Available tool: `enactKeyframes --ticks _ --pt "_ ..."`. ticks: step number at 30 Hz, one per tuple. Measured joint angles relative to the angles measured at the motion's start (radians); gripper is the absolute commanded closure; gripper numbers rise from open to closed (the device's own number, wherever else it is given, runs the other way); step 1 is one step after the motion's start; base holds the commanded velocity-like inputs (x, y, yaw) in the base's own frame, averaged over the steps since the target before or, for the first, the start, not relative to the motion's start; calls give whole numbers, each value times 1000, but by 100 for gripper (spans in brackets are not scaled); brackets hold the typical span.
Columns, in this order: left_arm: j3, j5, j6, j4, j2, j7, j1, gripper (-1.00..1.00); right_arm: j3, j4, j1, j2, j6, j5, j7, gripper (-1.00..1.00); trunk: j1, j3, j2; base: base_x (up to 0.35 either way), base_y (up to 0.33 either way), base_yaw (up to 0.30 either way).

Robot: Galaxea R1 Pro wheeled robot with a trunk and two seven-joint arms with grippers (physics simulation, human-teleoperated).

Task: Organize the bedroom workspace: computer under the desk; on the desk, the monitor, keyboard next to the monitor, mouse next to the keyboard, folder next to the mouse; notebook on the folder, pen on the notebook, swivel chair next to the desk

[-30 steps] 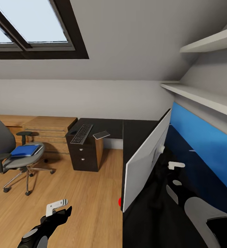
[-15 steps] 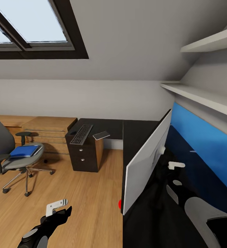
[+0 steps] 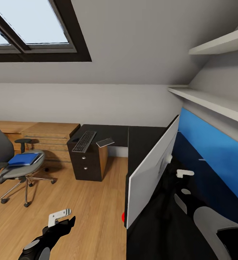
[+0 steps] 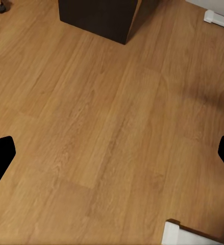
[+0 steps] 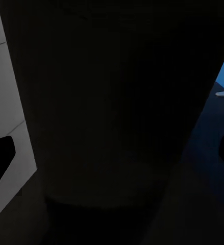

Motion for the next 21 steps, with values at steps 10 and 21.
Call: enactKeyframes --ticks 10,21 --pt "0 -1 0 0 0 0 0 -100 -4 -2 0 0 -2 -1 -3 100 0 0 0 0 0 0" --pt "0 -1 0 0 1 -1 0 -100 -9 -4 0 1 0 6 -4 100 0 0 0 0 0 0"
